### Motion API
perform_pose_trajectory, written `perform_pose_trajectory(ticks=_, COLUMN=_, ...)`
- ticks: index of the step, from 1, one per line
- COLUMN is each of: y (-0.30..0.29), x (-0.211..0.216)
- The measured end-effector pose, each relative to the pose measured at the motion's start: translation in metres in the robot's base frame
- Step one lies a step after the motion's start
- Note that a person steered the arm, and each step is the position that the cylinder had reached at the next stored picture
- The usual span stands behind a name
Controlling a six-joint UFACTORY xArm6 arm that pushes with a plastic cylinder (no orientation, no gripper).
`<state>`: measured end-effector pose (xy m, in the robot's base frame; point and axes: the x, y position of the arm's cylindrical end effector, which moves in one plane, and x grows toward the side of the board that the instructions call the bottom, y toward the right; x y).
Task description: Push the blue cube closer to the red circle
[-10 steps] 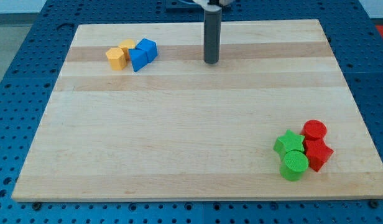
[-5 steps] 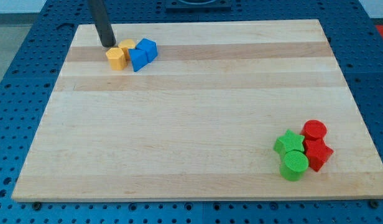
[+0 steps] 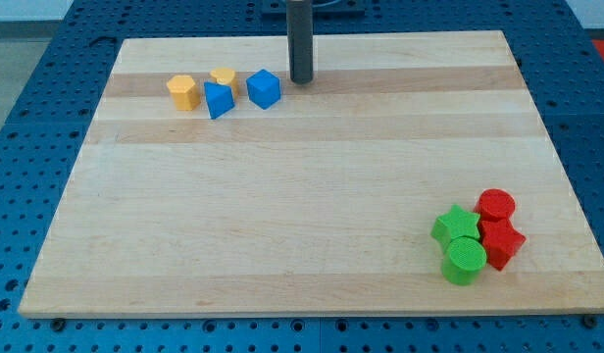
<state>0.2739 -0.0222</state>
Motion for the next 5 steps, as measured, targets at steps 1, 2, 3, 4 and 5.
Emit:
perform_pose_trajectory(ticks=1, y=-0.044, x=-0.019)
perform_pose_trajectory(ticks=2, y=-0.122, x=-0.015)
perform_pose_trajectory(ticks=3, y=-0.136, x=0.009)
perform_pose_trajectory(ticks=4, y=-0.099, x=0.031)
perform_pose_trajectory(ticks=5, y=-0.036, x=0.033)
